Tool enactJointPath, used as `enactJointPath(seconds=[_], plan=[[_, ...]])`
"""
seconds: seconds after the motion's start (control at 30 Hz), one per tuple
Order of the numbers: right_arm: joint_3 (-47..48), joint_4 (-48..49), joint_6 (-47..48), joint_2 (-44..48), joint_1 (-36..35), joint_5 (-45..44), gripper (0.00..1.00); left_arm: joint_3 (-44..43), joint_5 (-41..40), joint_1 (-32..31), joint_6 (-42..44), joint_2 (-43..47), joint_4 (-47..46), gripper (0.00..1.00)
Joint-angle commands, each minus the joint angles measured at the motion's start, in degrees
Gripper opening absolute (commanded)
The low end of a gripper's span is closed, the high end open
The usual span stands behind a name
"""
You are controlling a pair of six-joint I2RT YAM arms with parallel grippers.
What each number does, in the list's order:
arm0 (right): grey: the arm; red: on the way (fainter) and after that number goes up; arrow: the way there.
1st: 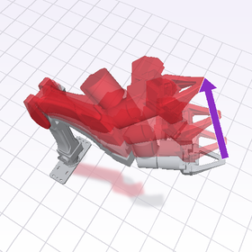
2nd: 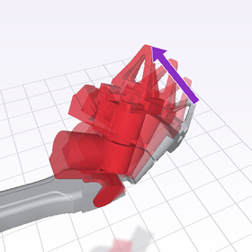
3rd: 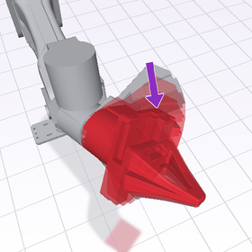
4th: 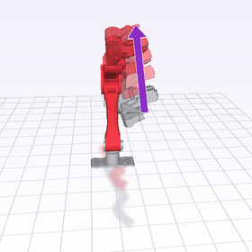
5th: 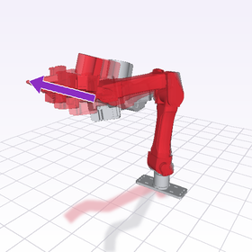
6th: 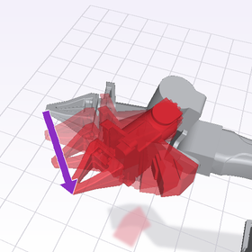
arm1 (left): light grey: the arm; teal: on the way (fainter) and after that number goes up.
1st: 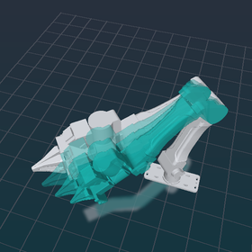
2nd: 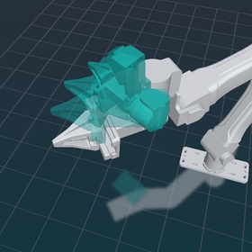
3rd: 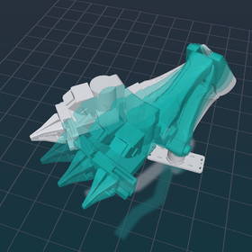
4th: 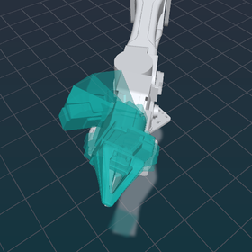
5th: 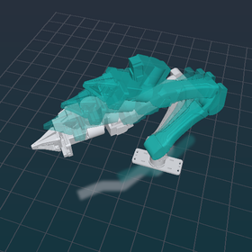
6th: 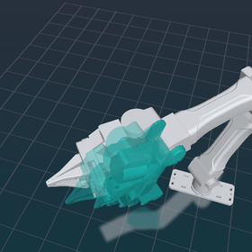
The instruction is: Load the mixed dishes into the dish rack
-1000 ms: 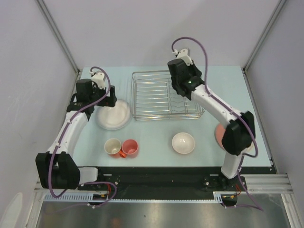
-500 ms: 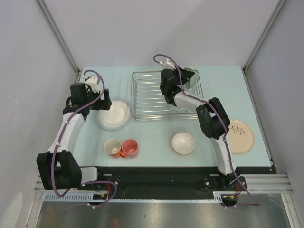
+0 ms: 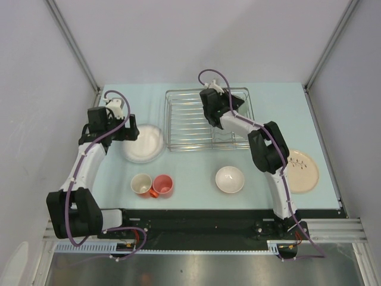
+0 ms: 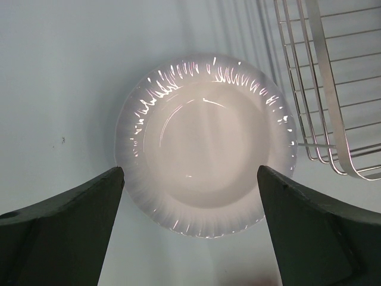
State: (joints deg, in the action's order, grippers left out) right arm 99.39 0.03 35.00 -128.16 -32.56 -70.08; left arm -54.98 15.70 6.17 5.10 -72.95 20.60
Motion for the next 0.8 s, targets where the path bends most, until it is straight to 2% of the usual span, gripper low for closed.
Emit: enactJointPath(seconds=[0.0,0.27,0.3,0.33,0.37,0.4,0.53,0.57,0.7,0.77], plan=[[4.50,-14.01,-14.96,0.81,0.13,2.32,0.00,1.01,1.43,0.86,0.44,1.93,-2.23,1.00],[3.96,-16.02,-17.68,0.10,0.13,4.25,0.00,1.54,1.52,1.12,0.43,2.02,-2.58,1.00],[4.05,-17.07,-18.82,0.19,0.21,4.78,0.04,1.63,1.70,1.12,0.43,2.11,-2.58,1.00],[4.05,-17.69,-19.44,0.10,0.21,5.22,0.10,1.63,1.61,1.12,0.43,2.11,-2.58,1.00],[3.97,-18.05,-19.88,0.45,0.04,5.31,0.34,1.72,1.70,1.12,0.43,2.11,-2.67,1.00],[3.79,-18.31,-20.23,0.71,0.04,5.31,0.44,1.72,1.87,1.12,0.43,2.11,-2.67,1.00],[2.39,-18.40,-21.38,3.52,-0.14,6.36,0.65,1.72,1.61,1.12,0.43,2.20,-2.58,1.00],[2.12,-18.40,-21.47,4.92,-0.14,6.36,0.77,1.72,1.61,1.12,0.43,2.46,-2.67,1.00],[0.63,-18.93,-22.08,10.27,-1.45,6.19,0.98,1.98,1.70,1.12,0.26,3.07,-2.84,1.00],[0.10,-19.98,-23.04,12.83,-3.03,5.84,1.00,1.98,1.61,1.12,0.17,3.07,-2.76,1.00]])
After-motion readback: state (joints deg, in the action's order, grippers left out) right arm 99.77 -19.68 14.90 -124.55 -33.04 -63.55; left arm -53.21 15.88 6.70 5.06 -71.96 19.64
